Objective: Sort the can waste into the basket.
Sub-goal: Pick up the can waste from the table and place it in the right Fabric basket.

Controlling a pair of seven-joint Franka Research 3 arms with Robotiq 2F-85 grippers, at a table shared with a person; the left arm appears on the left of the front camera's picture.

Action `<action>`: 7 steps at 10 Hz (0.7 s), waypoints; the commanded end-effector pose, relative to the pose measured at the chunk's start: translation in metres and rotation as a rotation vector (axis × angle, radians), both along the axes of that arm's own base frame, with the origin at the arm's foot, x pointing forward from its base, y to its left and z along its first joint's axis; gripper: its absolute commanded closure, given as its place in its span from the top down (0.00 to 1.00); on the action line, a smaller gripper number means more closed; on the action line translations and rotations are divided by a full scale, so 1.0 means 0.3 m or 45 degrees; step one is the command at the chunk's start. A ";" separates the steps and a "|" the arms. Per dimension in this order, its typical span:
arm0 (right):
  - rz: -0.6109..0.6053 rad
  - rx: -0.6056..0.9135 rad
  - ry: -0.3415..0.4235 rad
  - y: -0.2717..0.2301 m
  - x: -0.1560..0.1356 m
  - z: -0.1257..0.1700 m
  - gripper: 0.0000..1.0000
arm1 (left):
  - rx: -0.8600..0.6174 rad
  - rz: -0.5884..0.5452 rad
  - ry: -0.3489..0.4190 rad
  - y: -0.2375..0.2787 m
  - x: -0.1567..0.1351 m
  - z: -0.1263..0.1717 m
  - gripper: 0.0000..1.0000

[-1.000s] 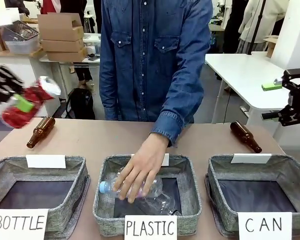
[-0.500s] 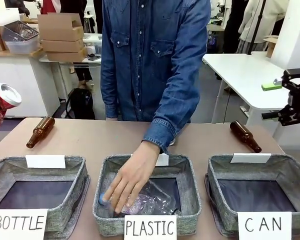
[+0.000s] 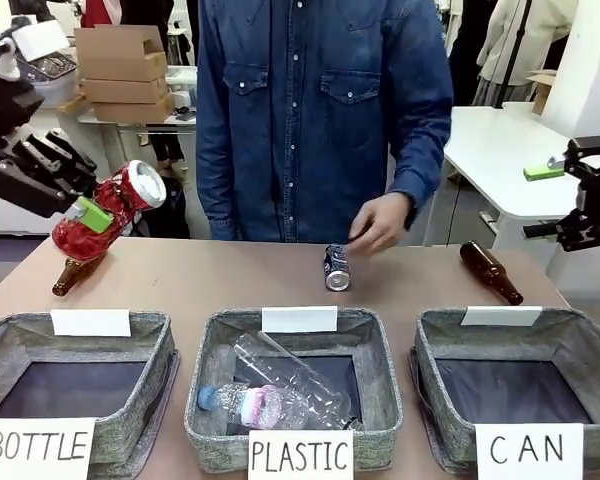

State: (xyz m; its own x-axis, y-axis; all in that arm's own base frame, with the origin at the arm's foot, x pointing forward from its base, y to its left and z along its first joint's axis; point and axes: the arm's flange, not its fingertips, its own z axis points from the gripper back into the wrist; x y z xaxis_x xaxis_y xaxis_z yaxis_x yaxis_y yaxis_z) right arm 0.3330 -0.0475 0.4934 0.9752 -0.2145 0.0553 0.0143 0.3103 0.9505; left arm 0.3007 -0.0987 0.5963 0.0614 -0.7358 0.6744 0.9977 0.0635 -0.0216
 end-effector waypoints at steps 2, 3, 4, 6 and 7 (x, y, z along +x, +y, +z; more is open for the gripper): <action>0.006 0.022 -0.040 0.004 0.012 0.004 1.00 | -0.048 0.088 -0.008 0.032 0.013 0.028 0.43; 0.006 0.022 -0.040 0.004 0.012 0.004 1.00 | -0.047 0.022 -0.002 -0.096 0.043 0.045 0.43; 0.006 0.022 -0.040 0.004 0.012 0.004 1.00 | -0.060 -0.009 0.049 -0.252 0.074 0.065 0.43; -0.045 -0.104 -0.058 -0.132 -0.073 0.079 1.00 | -0.209 -0.002 0.109 -0.571 0.115 0.114 0.43; -0.104 -0.270 -0.066 -0.272 -0.165 0.135 1.00 | -0.199 -0.091 0.130 -0.723 0.125 0.126 0.43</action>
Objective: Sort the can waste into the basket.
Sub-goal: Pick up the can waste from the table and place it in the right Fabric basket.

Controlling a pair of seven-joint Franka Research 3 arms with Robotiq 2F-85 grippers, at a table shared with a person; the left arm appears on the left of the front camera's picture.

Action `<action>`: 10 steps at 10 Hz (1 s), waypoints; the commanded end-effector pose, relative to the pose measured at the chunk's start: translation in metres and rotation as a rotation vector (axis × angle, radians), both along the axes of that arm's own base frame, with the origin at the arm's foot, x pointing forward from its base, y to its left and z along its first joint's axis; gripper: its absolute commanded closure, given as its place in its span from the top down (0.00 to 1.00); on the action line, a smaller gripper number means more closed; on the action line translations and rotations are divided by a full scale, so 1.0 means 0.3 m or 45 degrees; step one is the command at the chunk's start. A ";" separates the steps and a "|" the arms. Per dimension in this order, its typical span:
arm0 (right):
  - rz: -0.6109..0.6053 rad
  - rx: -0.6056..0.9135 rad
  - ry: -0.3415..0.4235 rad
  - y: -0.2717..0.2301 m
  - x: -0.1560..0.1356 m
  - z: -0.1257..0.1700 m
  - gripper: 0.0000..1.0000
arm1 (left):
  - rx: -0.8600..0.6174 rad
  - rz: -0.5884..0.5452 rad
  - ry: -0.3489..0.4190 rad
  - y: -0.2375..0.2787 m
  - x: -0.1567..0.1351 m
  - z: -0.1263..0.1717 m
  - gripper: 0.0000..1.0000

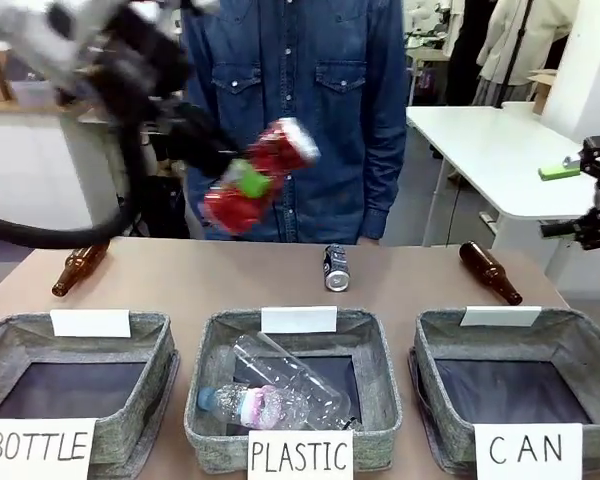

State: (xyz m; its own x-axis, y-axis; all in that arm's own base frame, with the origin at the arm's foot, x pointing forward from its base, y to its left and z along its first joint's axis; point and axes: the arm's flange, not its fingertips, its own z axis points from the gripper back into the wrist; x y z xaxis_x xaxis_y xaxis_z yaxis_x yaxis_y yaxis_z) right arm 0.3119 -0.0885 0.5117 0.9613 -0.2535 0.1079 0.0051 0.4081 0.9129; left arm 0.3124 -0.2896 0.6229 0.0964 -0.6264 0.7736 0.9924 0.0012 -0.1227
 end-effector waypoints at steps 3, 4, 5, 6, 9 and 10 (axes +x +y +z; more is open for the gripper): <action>-0.202 -0.351 -0.112 -0.414 -0.322 0.069 1.00 | 0.040 -0.132 0.120 -0.591 0.068 -0.038 0.43; -0.289 -0.314 -0.107 -0.471 -0.359 0.036 1.00 | 0.052 -0.157 0.173 -0.732 0.049 -0.089 0.43; -0.377 -0.246 -0.127 -0.519 -0.390 0.003 1.00 | 0.096 -0.193 0.207 -0.862 0.030 -0.157 0.43; -0.261 -0.332 -0.083 -0.459 -0.390 0.085 1.00 | 0.166 -0.159 0.096 -1.009 0.044 -0.252 0.43; -0.261 -0.332 -0.083 -0.459 -0.390 0.085 1.00 | 0.337 -0.144 0.198 -1.159 0.204 -0.443 0.43; -0.261 -0.332 -0.083 -0.459 -0.390 0.085 1.00 | 0.202 -0.168 0.117 -1.053 0.042 -0.436 0.43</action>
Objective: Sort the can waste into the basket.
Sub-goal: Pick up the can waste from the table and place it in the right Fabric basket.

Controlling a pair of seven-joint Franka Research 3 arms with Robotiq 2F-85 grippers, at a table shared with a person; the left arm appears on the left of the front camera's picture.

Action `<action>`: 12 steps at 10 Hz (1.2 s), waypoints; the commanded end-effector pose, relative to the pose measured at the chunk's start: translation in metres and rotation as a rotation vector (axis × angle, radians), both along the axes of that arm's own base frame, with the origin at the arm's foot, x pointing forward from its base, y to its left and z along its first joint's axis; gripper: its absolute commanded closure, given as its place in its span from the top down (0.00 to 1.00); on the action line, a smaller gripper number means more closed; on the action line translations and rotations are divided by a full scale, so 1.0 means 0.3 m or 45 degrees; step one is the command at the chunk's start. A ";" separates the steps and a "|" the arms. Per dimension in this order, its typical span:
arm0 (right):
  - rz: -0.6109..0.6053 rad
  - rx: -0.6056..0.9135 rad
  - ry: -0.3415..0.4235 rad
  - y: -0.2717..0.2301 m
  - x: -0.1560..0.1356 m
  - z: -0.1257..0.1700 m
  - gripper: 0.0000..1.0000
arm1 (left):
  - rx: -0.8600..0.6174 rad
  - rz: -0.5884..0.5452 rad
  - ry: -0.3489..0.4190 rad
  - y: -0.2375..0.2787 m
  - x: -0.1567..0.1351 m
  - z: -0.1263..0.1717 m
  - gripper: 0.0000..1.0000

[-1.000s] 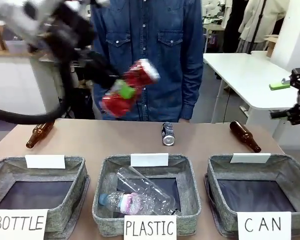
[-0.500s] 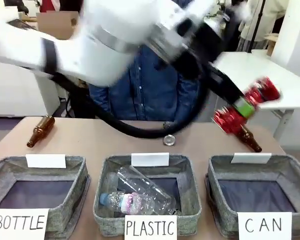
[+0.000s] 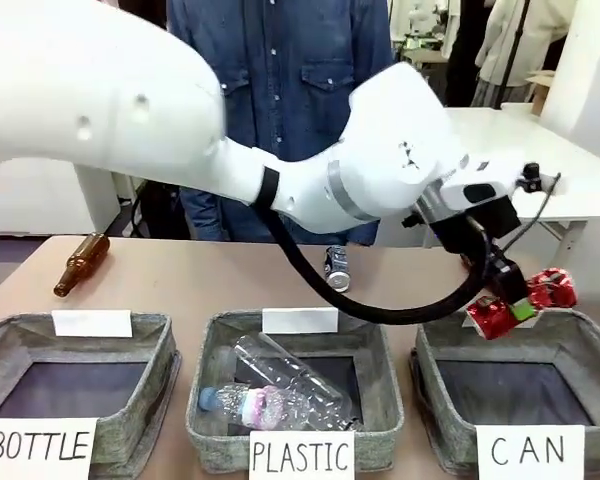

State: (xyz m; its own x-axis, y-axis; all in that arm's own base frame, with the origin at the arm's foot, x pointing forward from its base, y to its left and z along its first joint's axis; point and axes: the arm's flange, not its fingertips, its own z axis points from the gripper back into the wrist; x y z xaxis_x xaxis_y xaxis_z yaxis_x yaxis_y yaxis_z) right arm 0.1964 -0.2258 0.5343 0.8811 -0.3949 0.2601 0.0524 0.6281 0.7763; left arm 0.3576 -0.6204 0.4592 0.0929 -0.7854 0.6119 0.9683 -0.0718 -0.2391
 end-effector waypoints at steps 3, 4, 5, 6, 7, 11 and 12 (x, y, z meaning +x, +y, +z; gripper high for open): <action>-0.001 0.006 0.006 -0.001 -0.005 0.010 1.00 | 0.024 -0.018 0.000 -0.007 -0.005 -0.016 0.43; -0.001 0.006 0.006 -0.001 -0.005 0.010 1.00 | 0.018 -0.019 0.010 -0.009 -0.008 -0.029 0.68; -0.001 0.006 0.006 -0.001 -0.005 0.010 1.00 | 0.014 -0.035 -0.017 -0.003 -0.013 -0.026 1.00; -0.001 0.006 0.006 -0.001 -0.005 0.010 1.00 | -0.010 -0.033 -0.015 0.004 -0.015 -0.016 1.00; -0.001 0.006 0.006 -0.001 -0.005 0.010 1.00 | -0.010 -0.036 -0.017 0.006 -0.016 -0.012 1.00; -0.001 0.006 0.006 -0.001 -0.005 0.010 1.00 | -0.058 0.011 0.027 0.072 -0.019 0.037 1.00; -0.001 0.006 0.006 -0.001 -0.005 0.010 1.00 | -0.046 0.014 0.037 0.152 -0.037 0.090 1.00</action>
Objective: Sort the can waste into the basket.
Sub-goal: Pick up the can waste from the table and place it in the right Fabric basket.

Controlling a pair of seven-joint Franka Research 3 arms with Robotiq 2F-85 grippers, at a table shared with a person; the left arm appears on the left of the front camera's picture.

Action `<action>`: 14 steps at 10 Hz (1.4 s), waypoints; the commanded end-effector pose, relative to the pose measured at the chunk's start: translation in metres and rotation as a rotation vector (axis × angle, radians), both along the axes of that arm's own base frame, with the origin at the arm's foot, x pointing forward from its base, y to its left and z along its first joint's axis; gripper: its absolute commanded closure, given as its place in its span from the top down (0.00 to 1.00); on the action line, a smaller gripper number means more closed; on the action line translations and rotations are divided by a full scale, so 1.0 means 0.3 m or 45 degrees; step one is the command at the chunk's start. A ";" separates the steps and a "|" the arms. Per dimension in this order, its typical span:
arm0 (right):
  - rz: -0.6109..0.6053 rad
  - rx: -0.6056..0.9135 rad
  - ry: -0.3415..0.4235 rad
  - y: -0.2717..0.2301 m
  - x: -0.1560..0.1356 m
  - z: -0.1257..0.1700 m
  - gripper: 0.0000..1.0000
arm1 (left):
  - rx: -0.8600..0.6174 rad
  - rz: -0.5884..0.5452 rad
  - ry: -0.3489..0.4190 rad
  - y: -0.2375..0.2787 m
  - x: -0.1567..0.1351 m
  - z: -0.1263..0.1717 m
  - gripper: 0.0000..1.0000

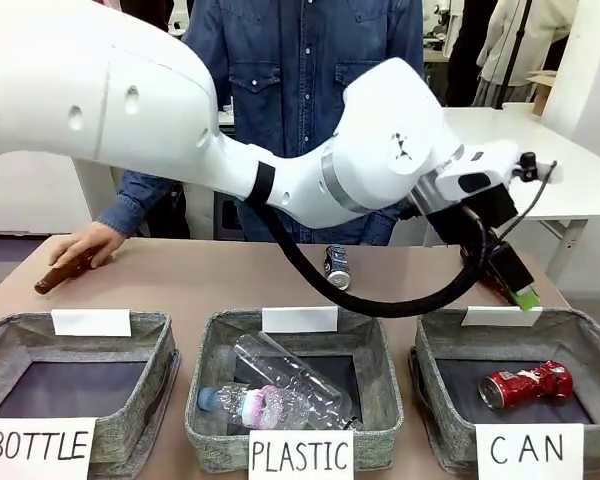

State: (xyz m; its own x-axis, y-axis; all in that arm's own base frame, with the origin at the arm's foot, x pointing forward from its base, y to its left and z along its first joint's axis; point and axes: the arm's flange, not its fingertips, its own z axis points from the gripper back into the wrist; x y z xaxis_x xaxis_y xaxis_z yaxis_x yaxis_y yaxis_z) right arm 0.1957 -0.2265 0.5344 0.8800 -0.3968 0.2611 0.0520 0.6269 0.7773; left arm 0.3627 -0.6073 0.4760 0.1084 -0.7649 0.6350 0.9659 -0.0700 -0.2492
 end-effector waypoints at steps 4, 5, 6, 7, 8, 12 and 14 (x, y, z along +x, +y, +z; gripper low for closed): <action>0.084 -0.026 -0.016 0.169 0.124 0.044 1.00 | -0.023 0.235 0.148 0.752 -0.121 0.246 1.00; 0.131 -0.020 -0.023 0.264 0.183 0.067 1.00 | -0.044 0.359 0.165 0.899 -0.138 0.264 1.00; 0.205 0.002 -0.045 0.374 0.228 0.093 1.00 | -0.070 0.521 0.180 1.056 -0.150 0.278 1.00; 0.276 0.008 -0.071 0.490 0.261 0.112 1.00 | -0.131 0.673 0.220 1.217 -0.161 0.291 1.00; 0.332 0.027 -0.078 0.608 0.288 0.121 1.00 | -0.204 0.849 0.283 1.384 -0.166 0.301 1.00; 0.394 0.405 0.006 1.007 0.370 0.105 1.00 | -0.525 1.332 0.903 2.051 -0.152 0.177 1.00; 0.347 0.484 0.078 1.037 0.424 0.102 1.00 | -0.807 1.325 1.107 2.292 -0.168 0.069 1.00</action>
State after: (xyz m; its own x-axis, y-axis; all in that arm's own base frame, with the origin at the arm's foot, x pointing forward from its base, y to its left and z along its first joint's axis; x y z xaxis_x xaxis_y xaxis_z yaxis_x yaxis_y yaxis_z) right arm 0.3108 0.0866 0.5600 0.9799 -0.1529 0.1283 -0.0729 0.3242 0.9432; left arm 0.3055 0.0725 0.5001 0.9381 0.1790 0.2966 0.2254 0.3347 -0.9150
